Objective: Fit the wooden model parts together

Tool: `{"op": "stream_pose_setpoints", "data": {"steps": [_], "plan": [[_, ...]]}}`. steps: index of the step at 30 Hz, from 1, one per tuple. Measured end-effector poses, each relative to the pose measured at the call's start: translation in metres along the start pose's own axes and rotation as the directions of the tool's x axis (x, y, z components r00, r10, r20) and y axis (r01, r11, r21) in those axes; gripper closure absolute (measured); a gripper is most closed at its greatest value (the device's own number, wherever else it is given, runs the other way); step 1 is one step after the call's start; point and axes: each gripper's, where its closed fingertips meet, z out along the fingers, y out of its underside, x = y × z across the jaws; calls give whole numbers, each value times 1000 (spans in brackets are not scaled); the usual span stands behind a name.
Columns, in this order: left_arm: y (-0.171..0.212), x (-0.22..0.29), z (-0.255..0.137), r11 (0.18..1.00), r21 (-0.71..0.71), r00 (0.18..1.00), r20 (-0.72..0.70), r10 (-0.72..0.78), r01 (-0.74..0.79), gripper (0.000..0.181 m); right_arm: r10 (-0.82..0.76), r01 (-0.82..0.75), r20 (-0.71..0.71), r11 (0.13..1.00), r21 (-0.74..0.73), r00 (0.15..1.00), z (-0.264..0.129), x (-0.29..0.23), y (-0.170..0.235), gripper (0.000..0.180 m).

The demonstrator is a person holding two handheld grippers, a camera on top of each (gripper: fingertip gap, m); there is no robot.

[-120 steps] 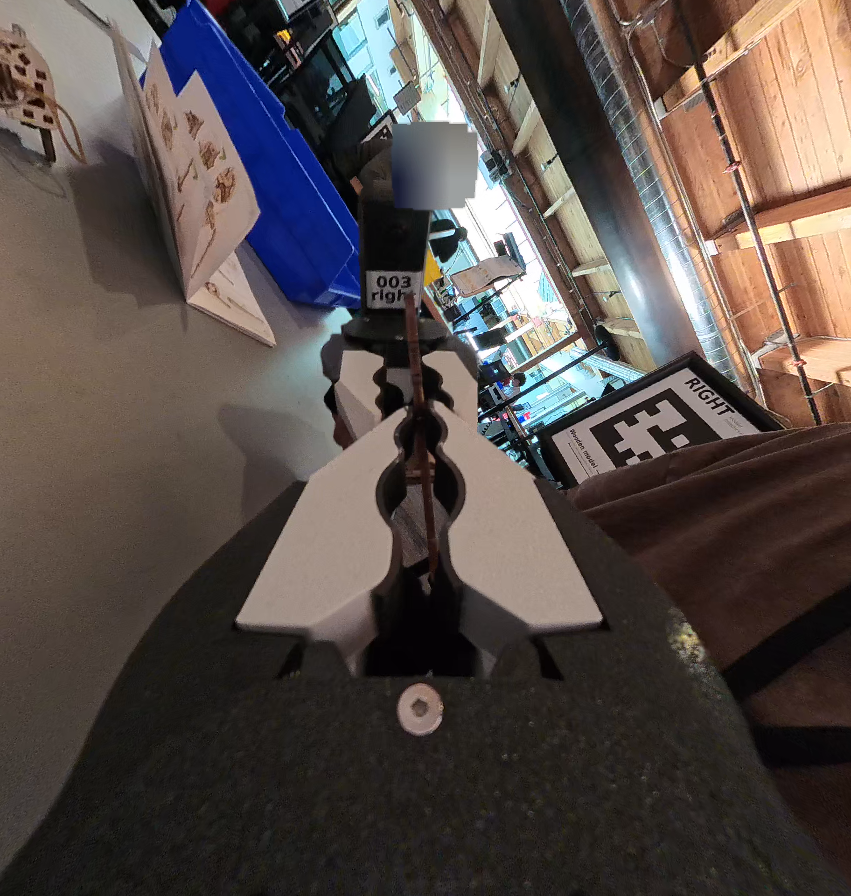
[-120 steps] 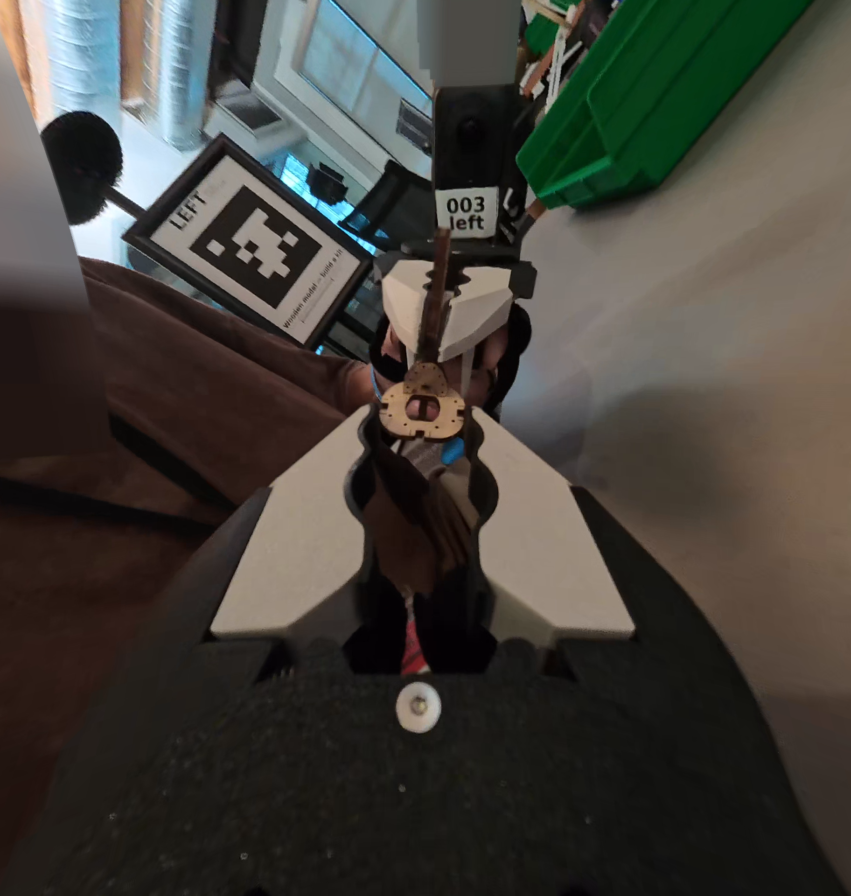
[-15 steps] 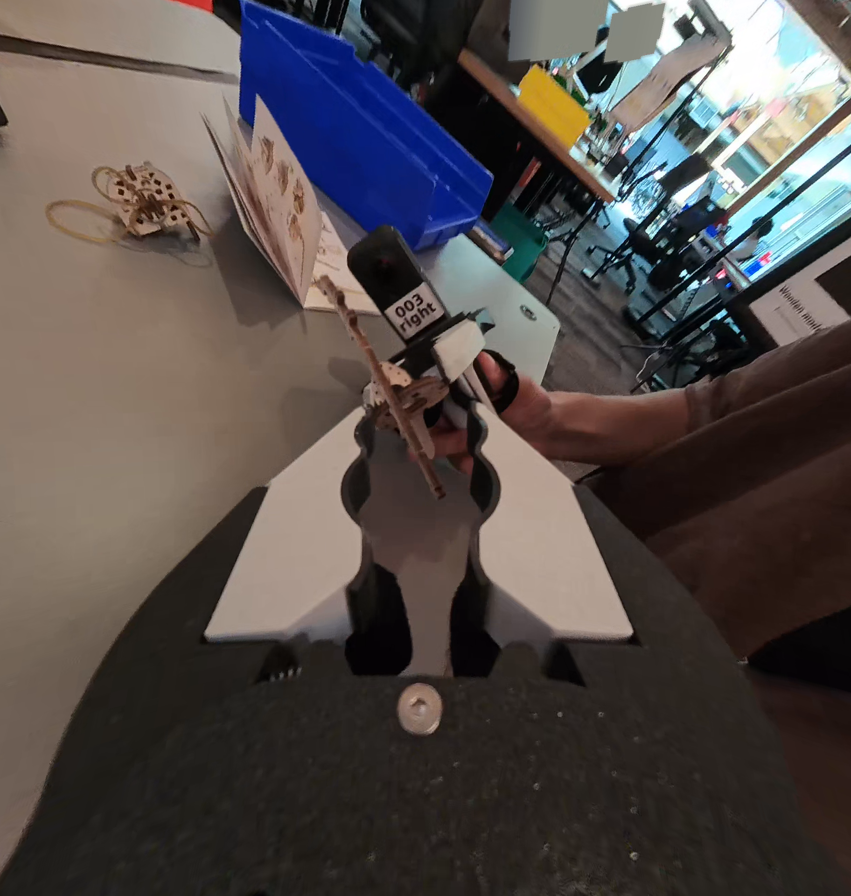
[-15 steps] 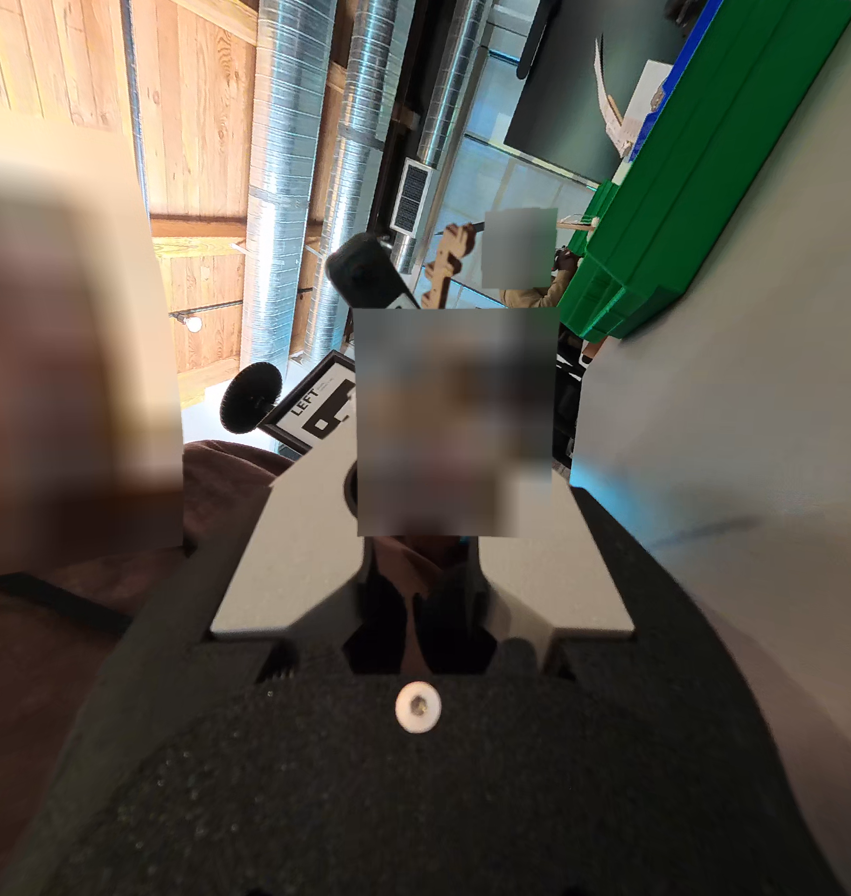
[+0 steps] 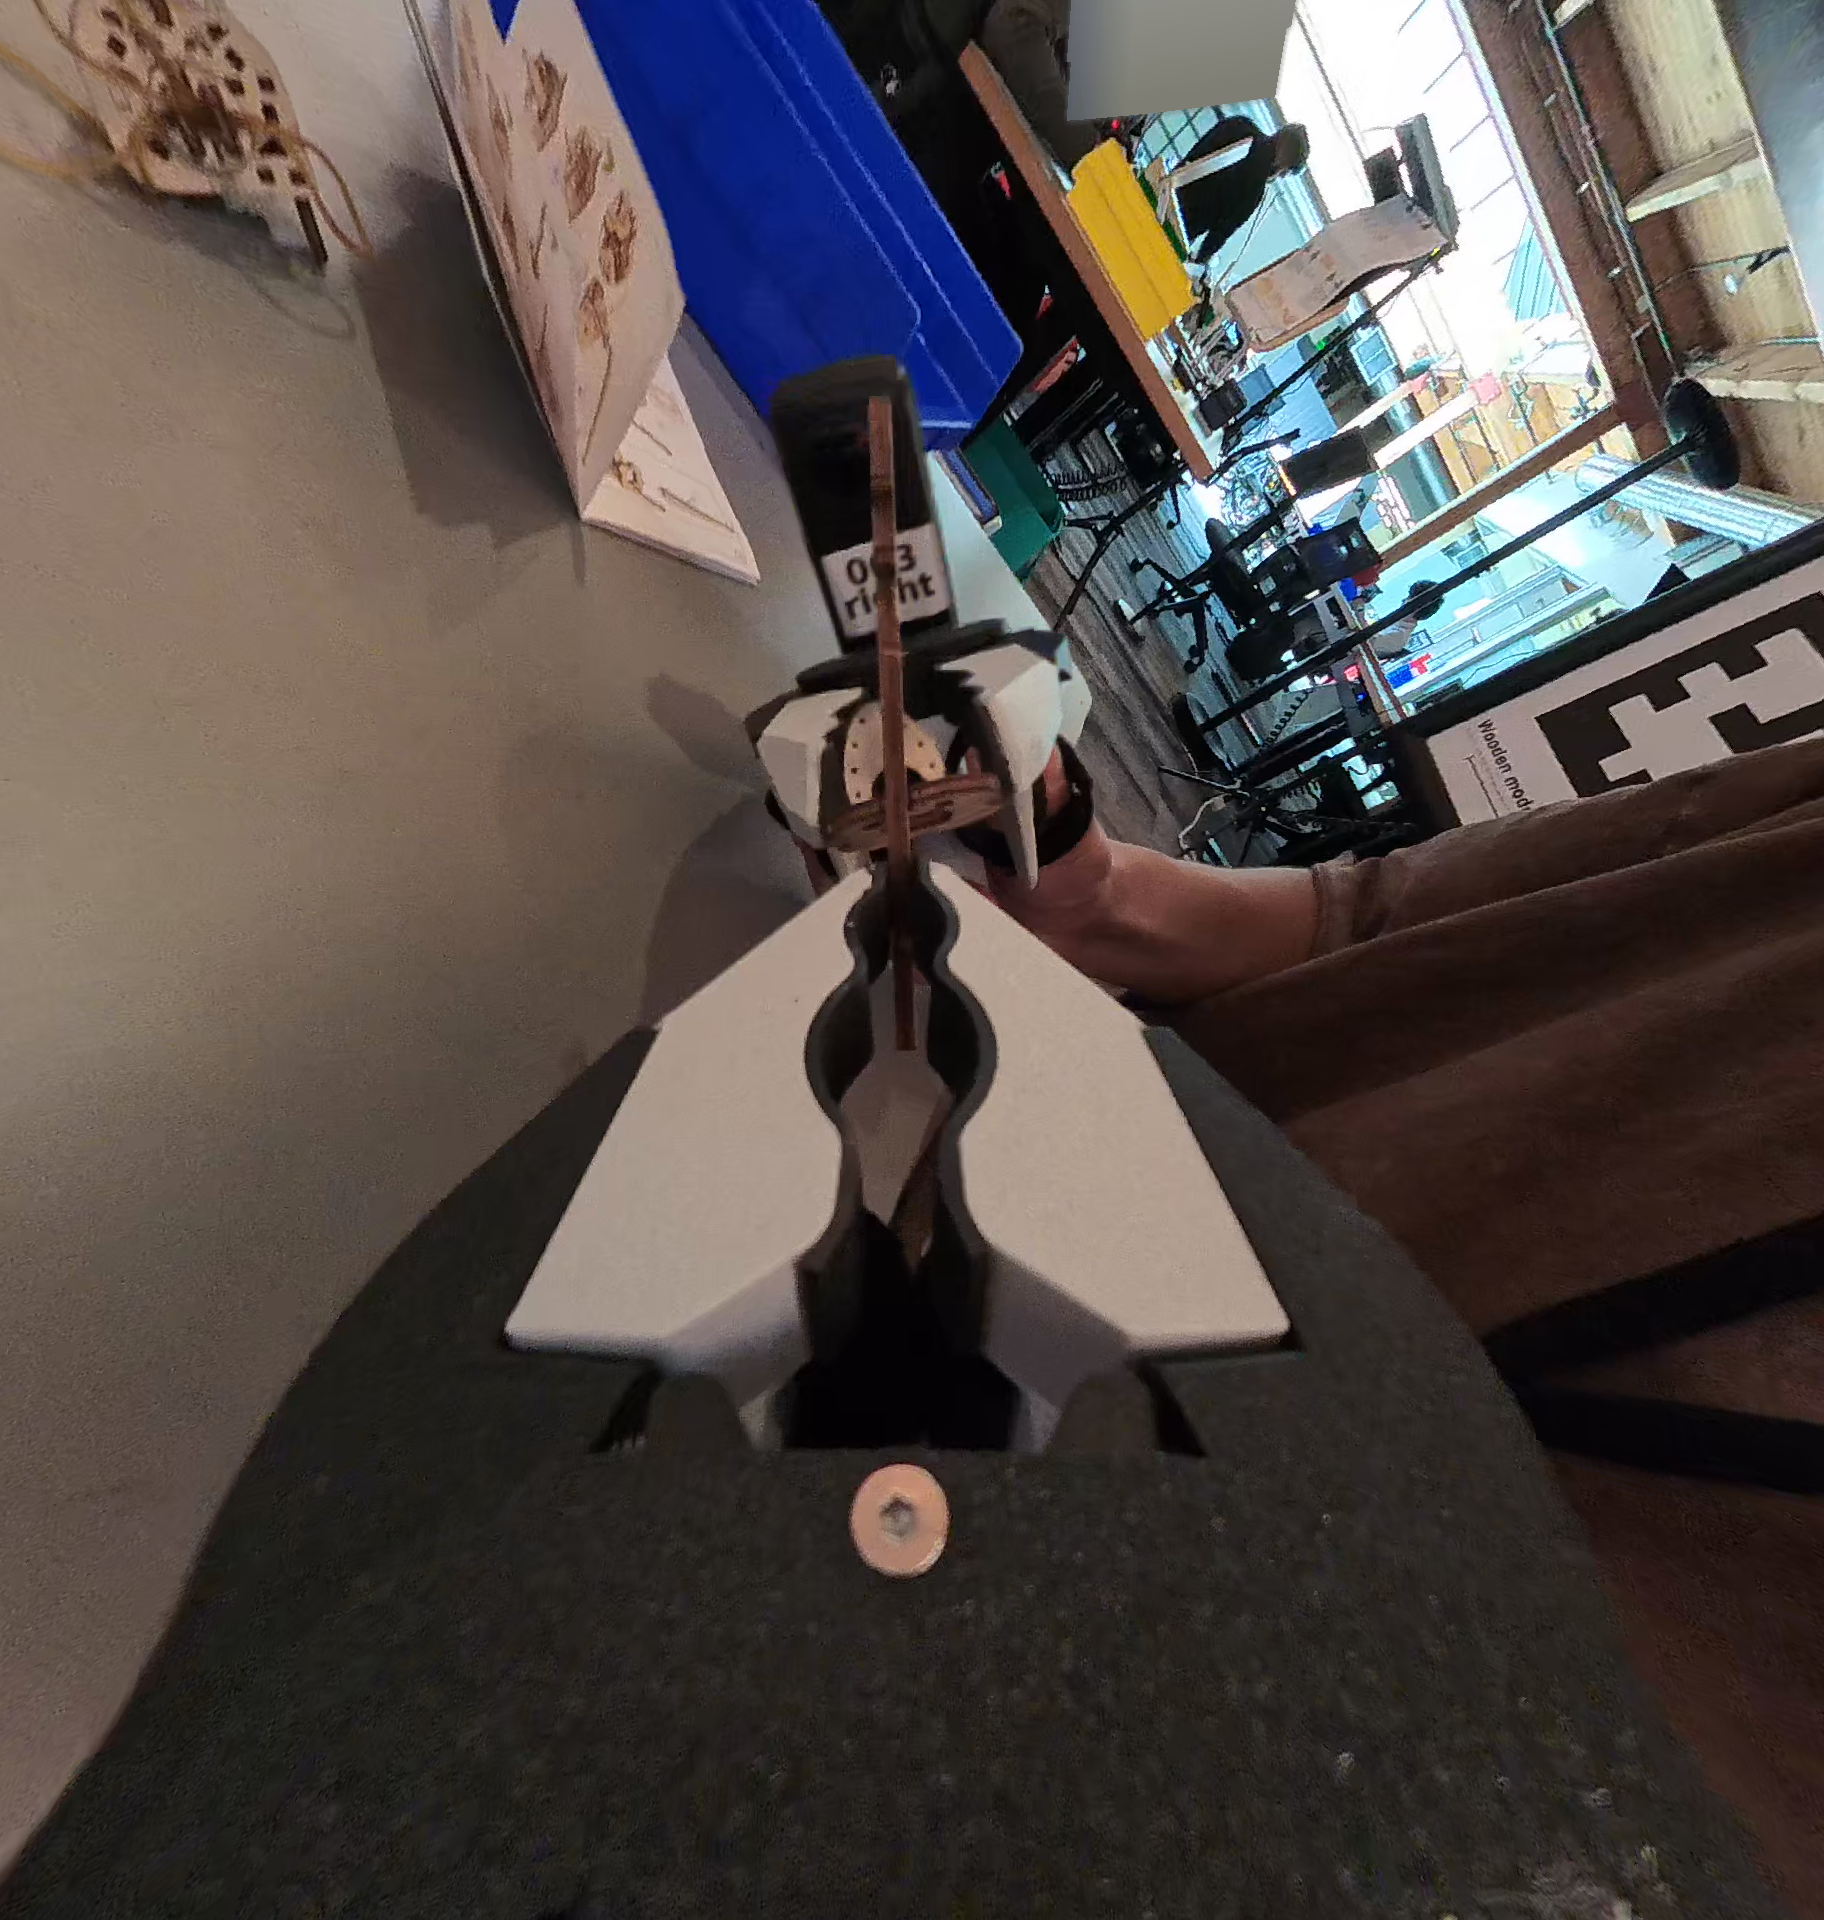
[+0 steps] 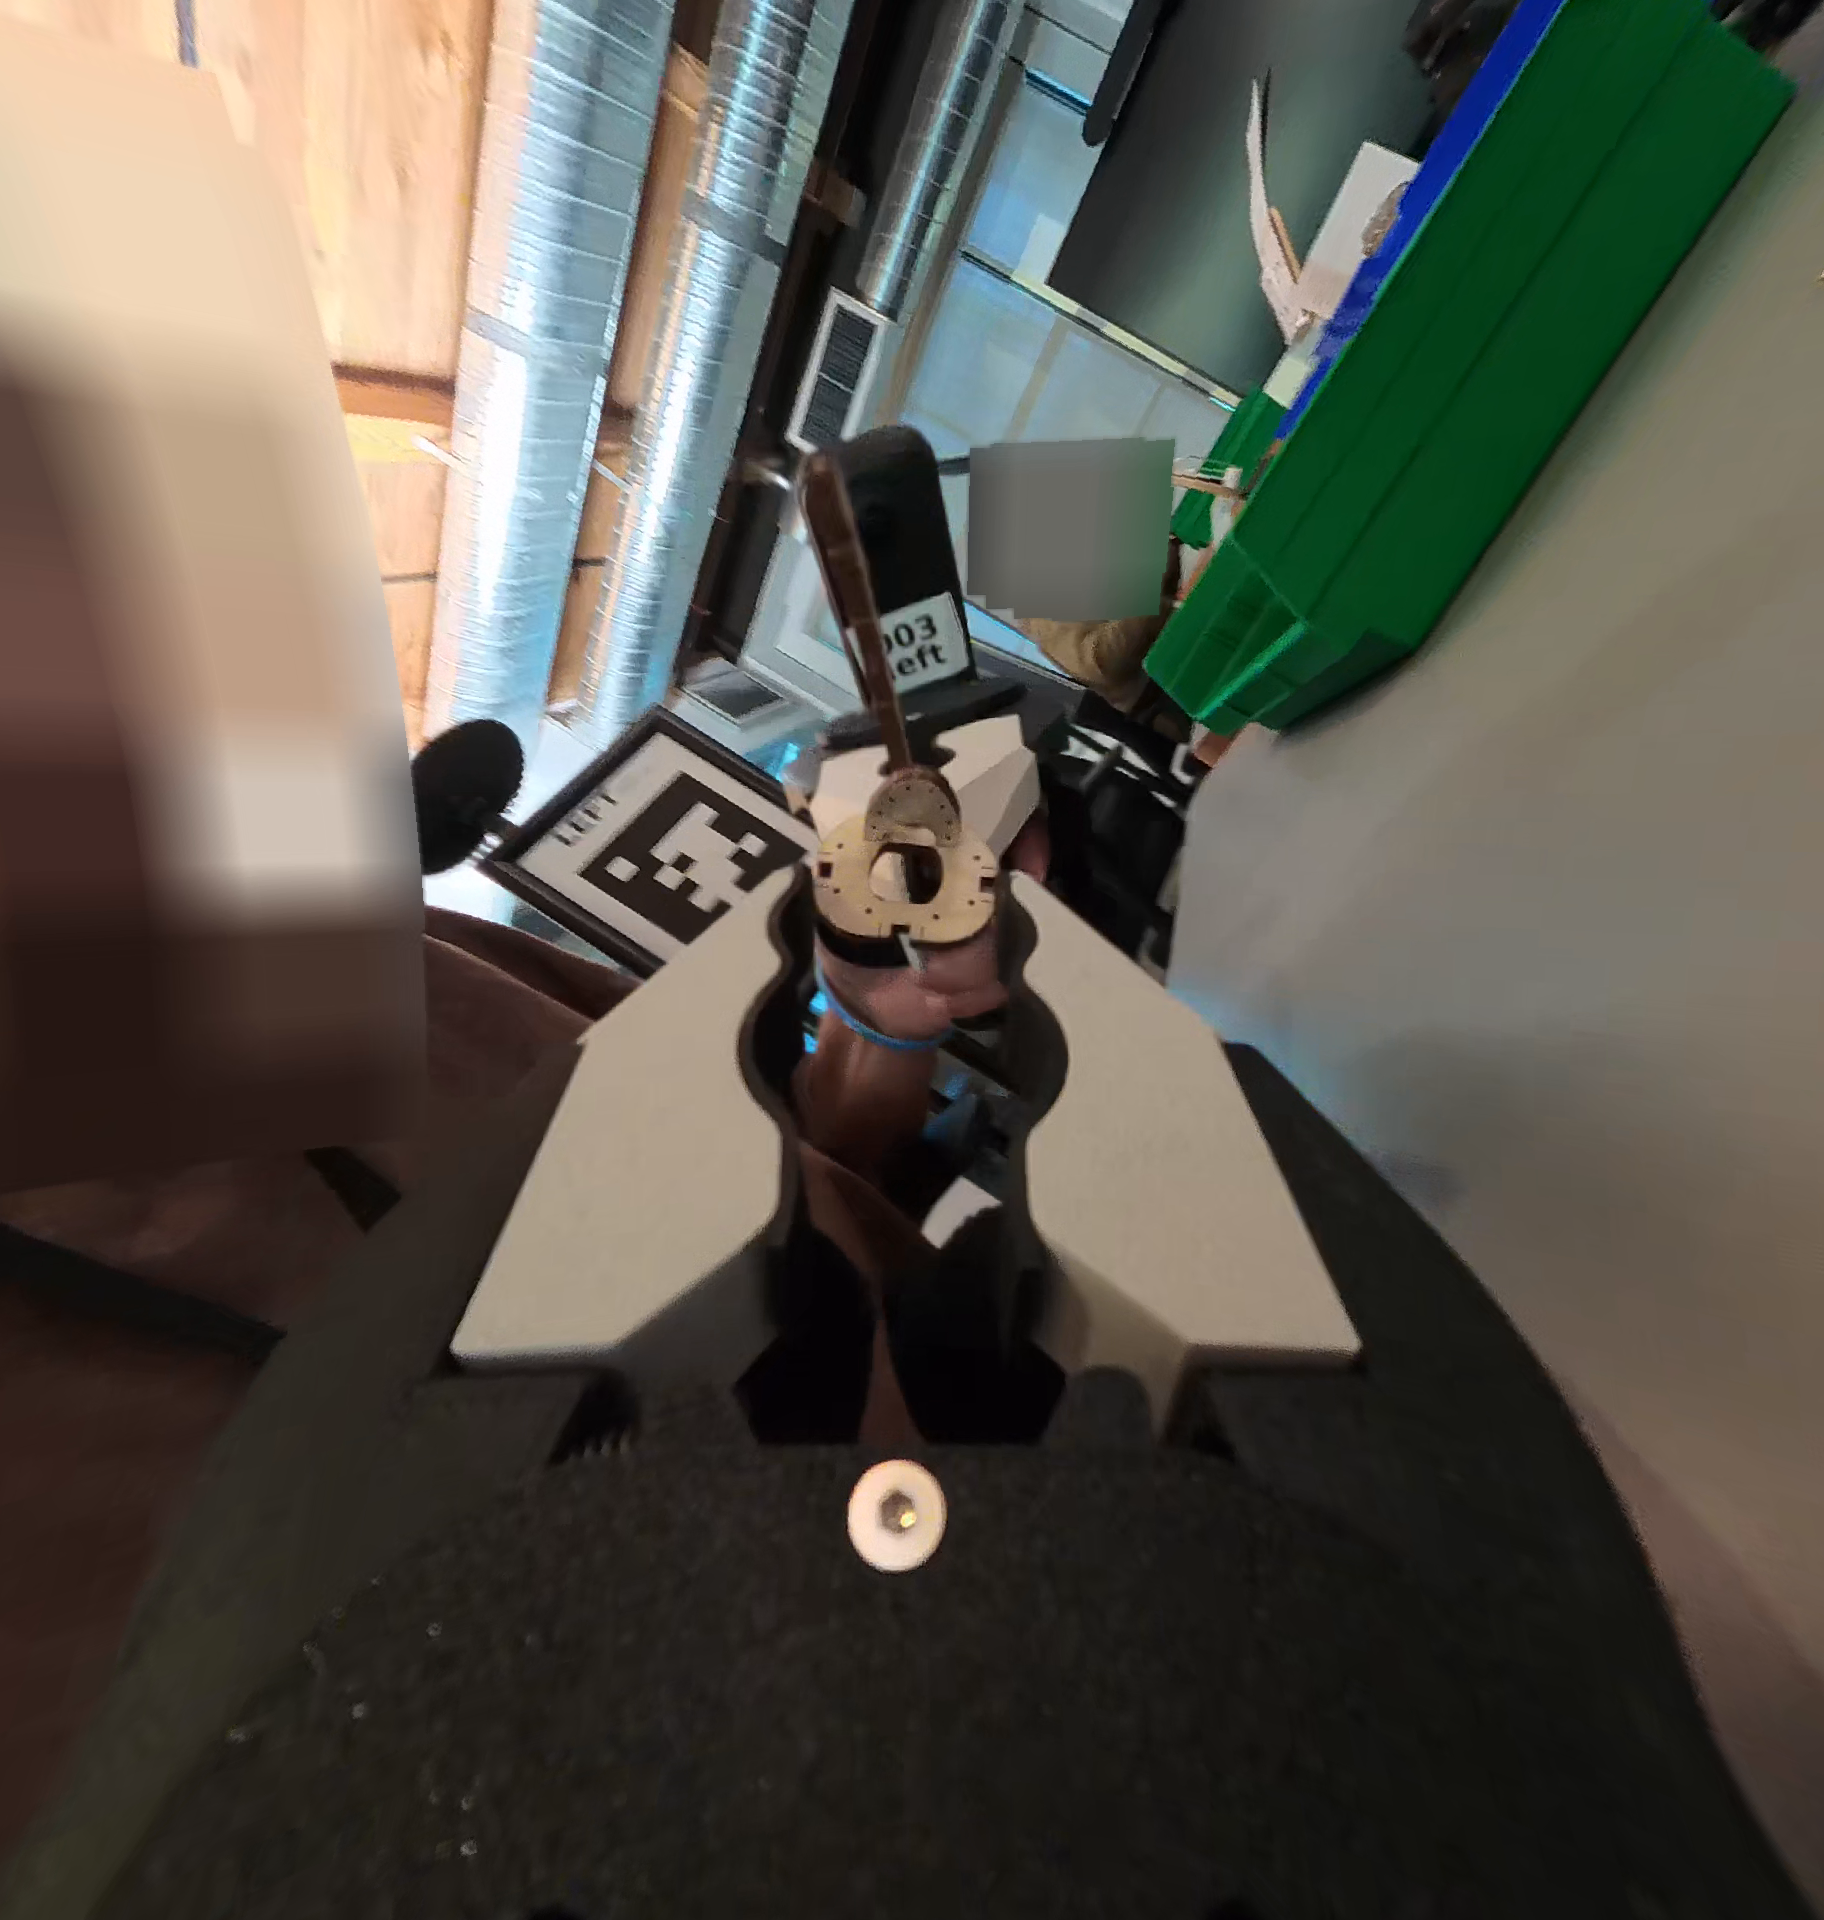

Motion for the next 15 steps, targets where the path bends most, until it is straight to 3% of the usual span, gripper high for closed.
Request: {"op": "stream_pose_setpoints", "data": {"steps": [7,11,15], "plan": [[8,-3,-2,996,-37,995,-49,-83,81,181,-255,245,-156,966,-80,954,1,6,5,147],[17,-7,0,994,-99,999,-24,-43,41,180,-258,244,-187,965,-93,948,2,10,7,146],[26,-2,6,989,-144,999,-50,-20,13,180,-165,147,-137,981,-130,977,1,6,8,146]]}}
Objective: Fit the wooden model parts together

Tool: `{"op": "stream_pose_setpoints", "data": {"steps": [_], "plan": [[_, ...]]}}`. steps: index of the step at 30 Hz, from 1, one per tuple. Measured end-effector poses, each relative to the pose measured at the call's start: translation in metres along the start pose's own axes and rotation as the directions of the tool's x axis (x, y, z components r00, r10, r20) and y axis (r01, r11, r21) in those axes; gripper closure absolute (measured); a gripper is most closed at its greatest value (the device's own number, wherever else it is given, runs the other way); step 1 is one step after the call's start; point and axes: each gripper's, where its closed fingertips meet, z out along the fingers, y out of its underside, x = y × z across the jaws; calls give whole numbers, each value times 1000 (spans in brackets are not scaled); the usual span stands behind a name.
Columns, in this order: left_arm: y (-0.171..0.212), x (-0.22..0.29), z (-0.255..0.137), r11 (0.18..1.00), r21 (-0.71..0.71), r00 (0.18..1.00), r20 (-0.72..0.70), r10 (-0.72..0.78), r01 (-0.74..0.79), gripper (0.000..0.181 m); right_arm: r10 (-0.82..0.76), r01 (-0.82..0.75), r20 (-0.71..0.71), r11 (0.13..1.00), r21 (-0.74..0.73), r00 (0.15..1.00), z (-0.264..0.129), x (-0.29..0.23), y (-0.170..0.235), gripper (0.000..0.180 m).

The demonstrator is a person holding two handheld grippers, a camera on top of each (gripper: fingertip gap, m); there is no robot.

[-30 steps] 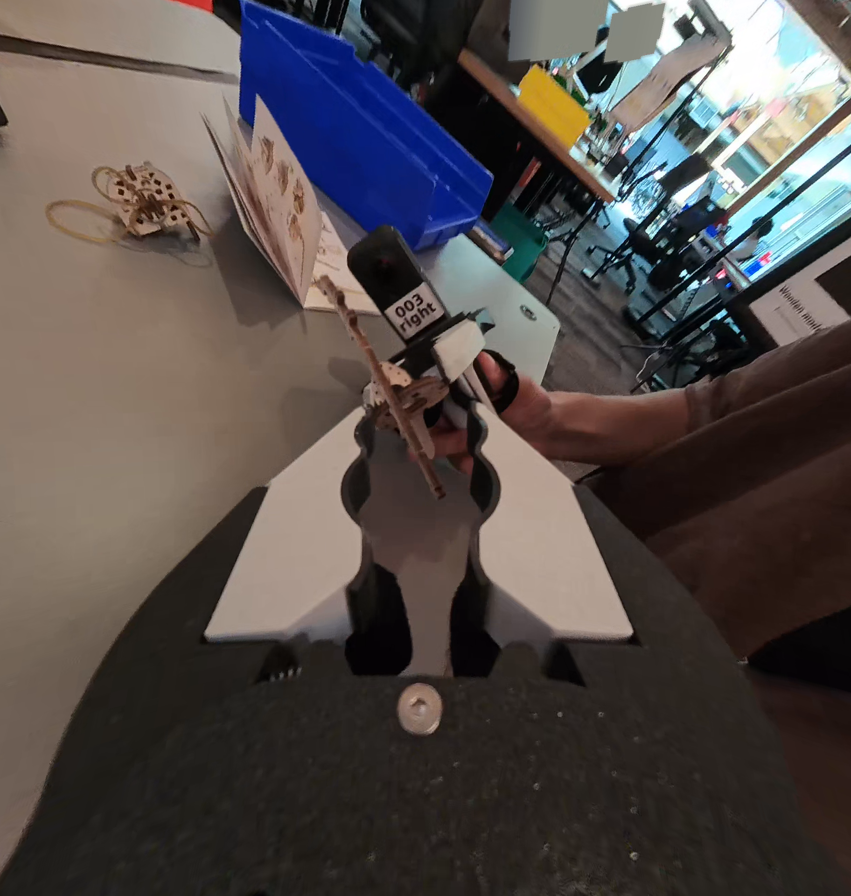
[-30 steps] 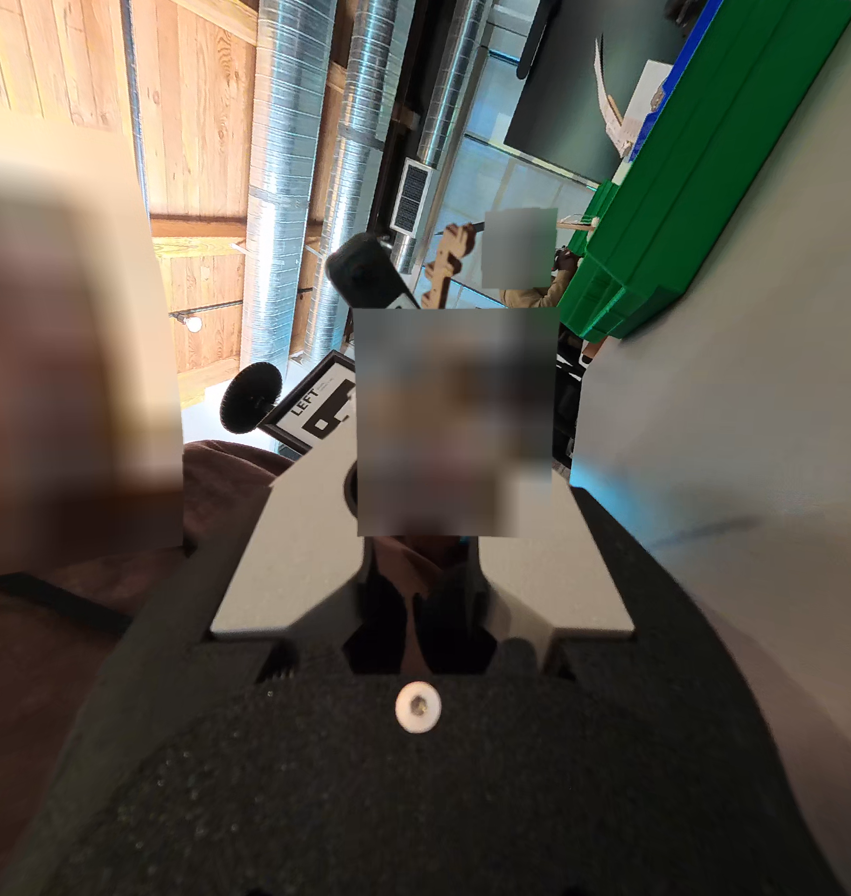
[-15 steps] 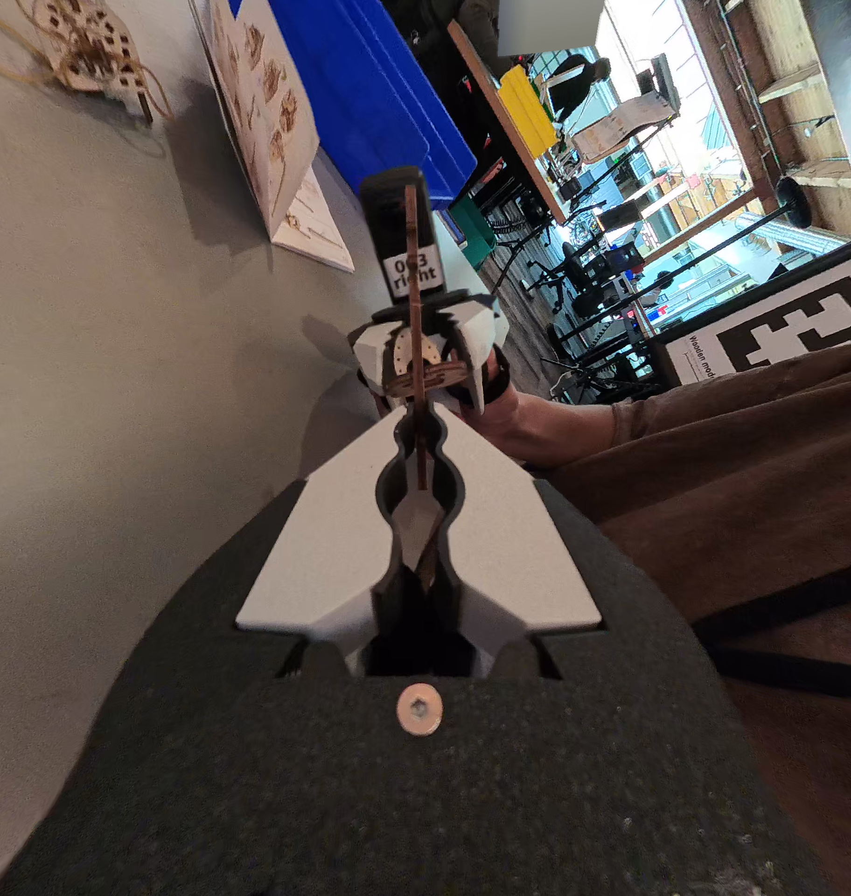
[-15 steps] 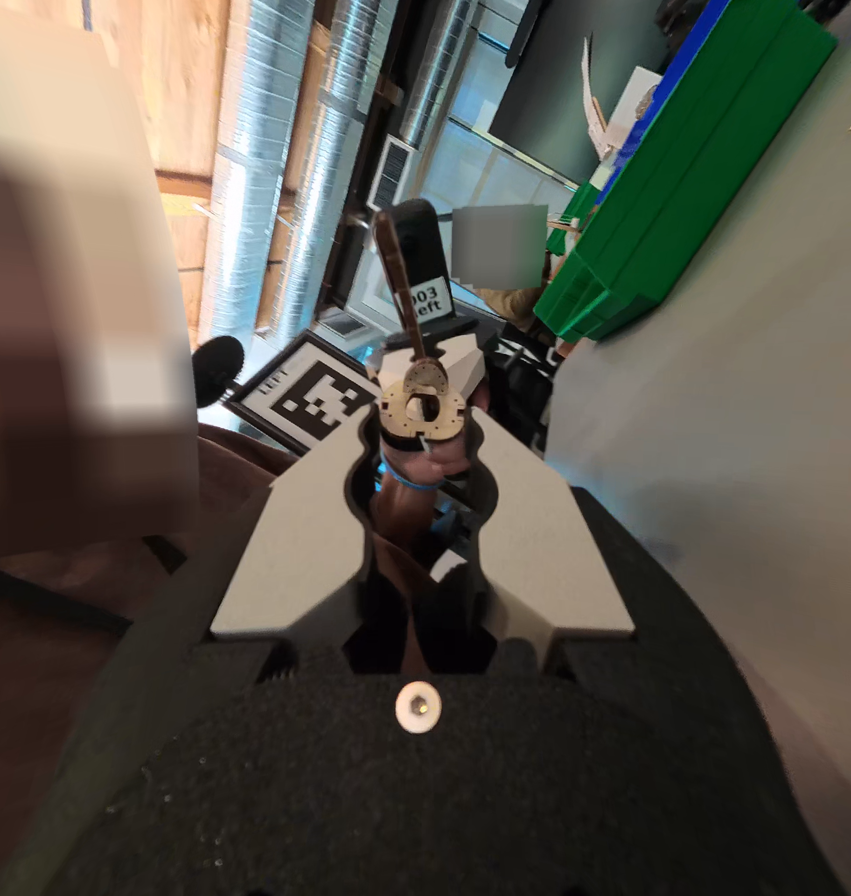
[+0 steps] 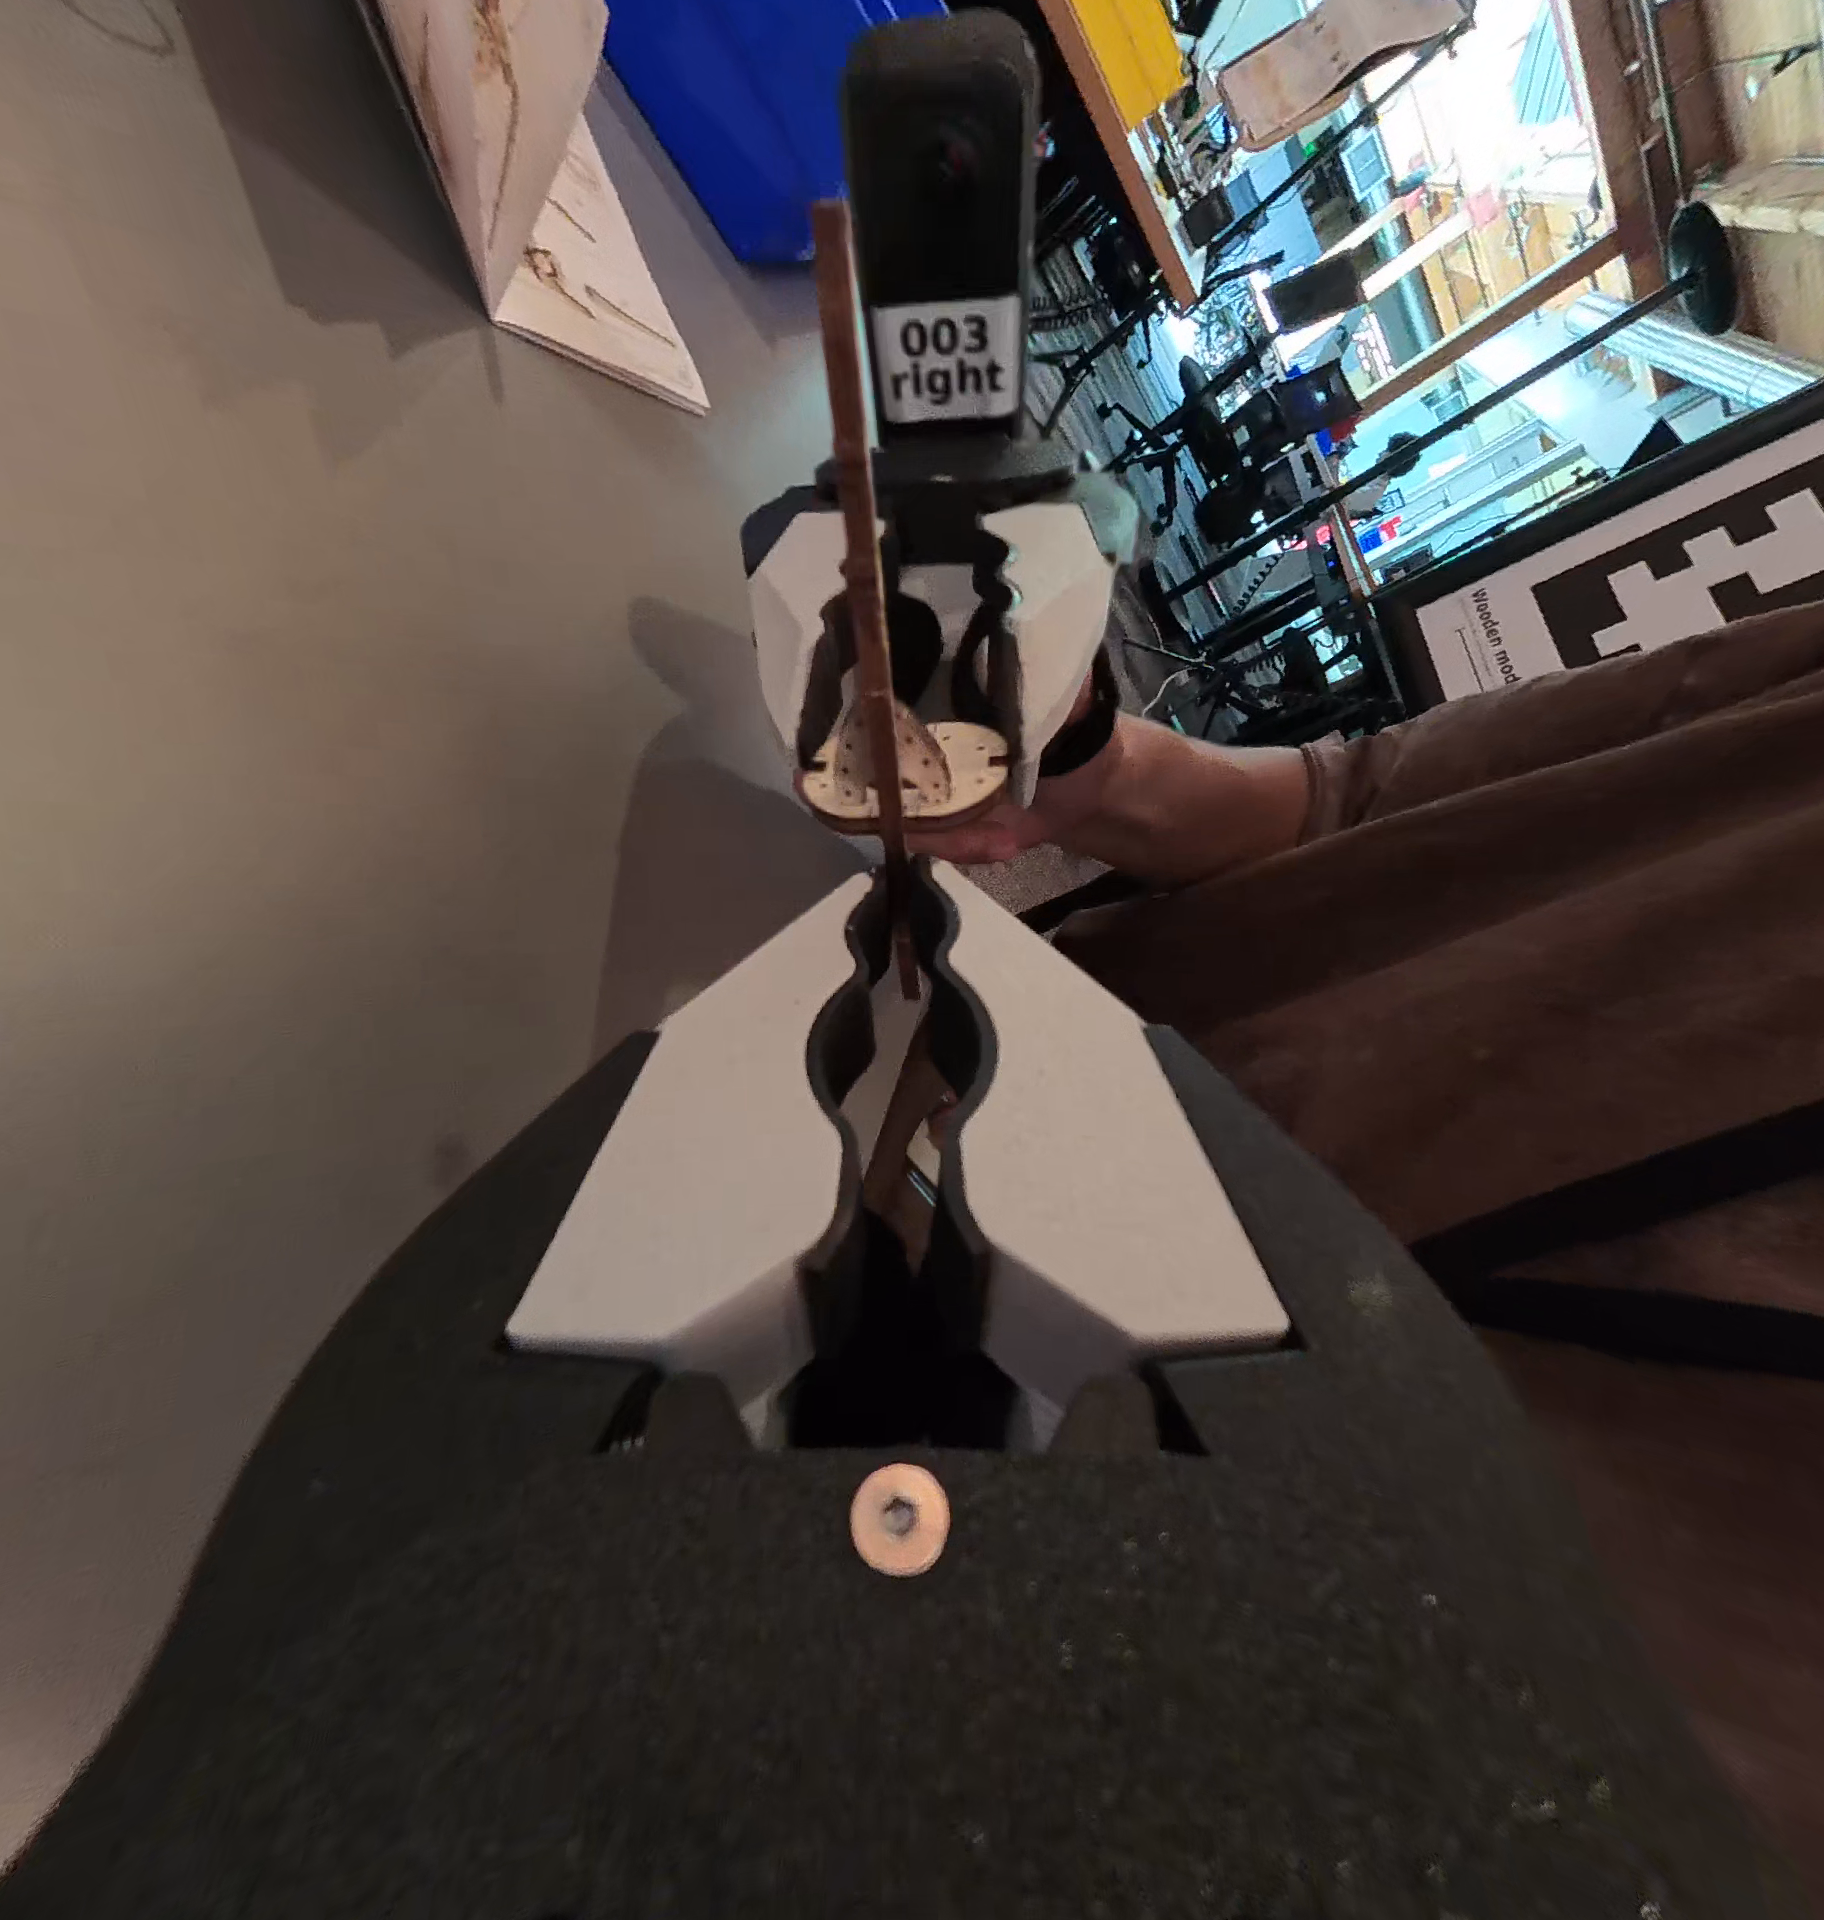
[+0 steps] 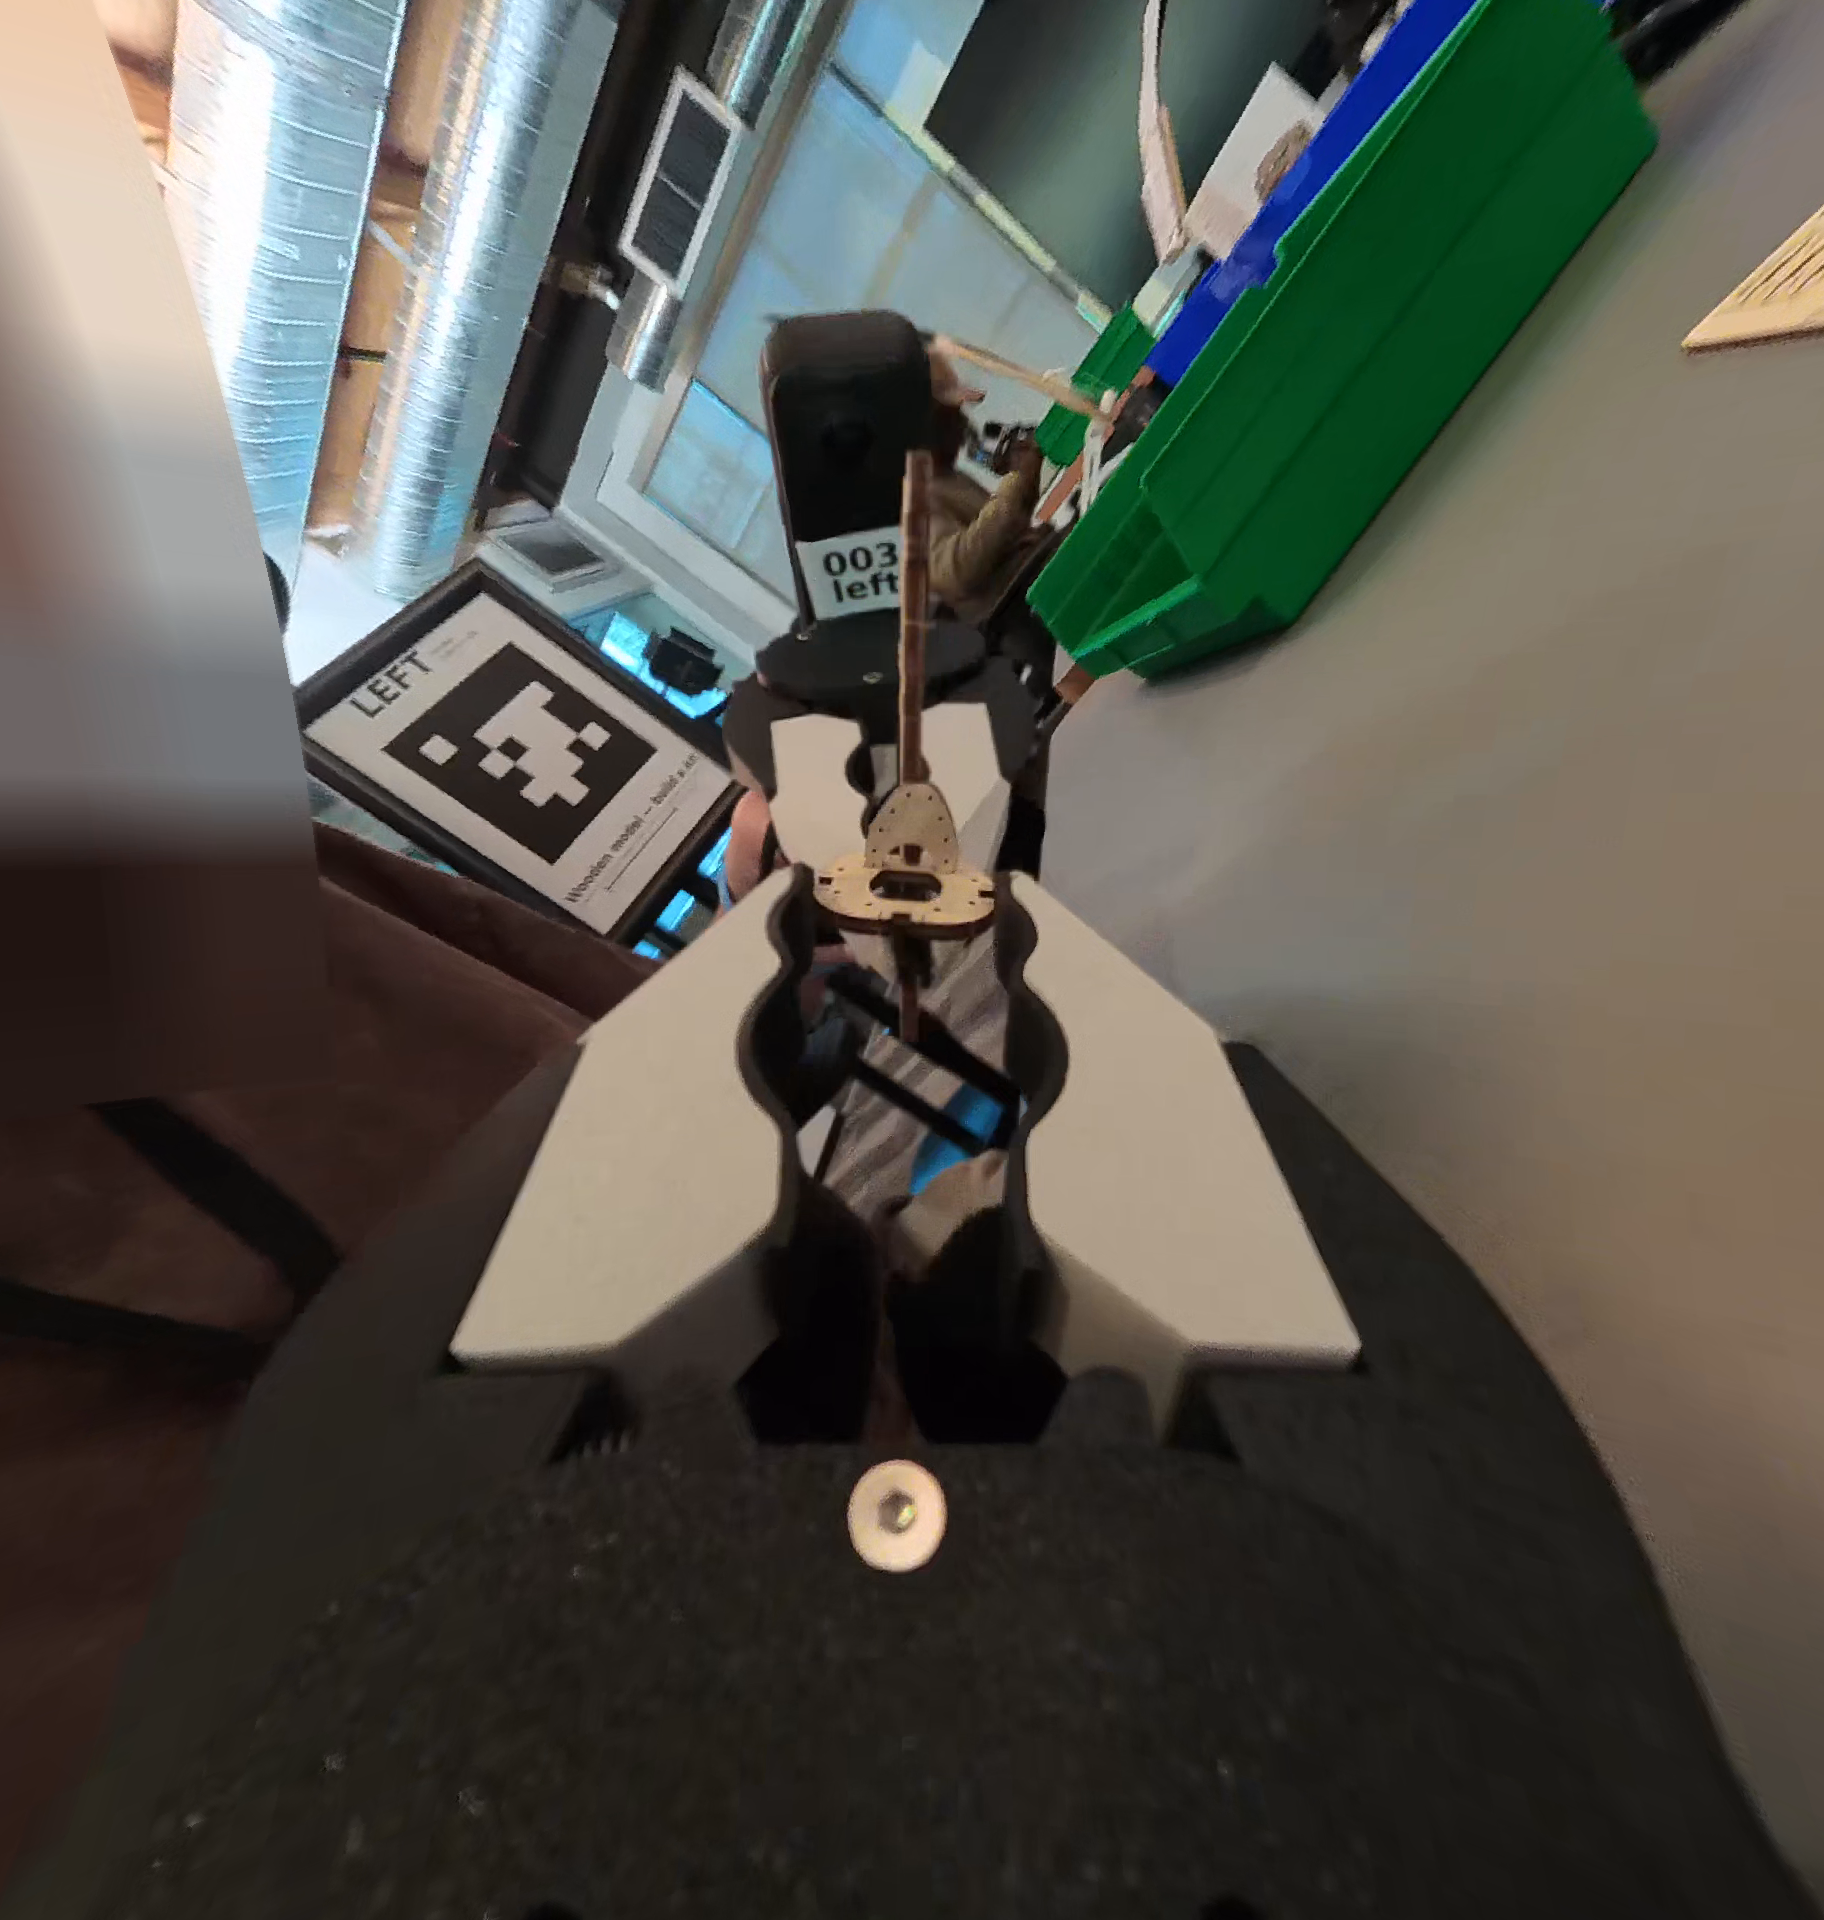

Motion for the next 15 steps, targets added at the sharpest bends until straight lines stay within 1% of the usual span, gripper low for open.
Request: {"op": "stream_pose_setpoints", "data": {"steps": [3,9,12,15], "plan": [[4,-2,3,999,-23,999,16,35,-35,180,-28,25,-29,995,-93,999,-3,0,5,146],[7,3,10,994,-52,995,8,101,-101,180,-53,48,-28,988,-149,998,-10,-4,10,146],[8,5,20,995,-27,995,-24,92,-93,180,-44,33,-51,977,-211,998,-19,-5,13,146],[9,12,35,995,-3,993,-63,102,-102,181,-102,71,-97,959,-276,990,-27,-11,15,146]]}}
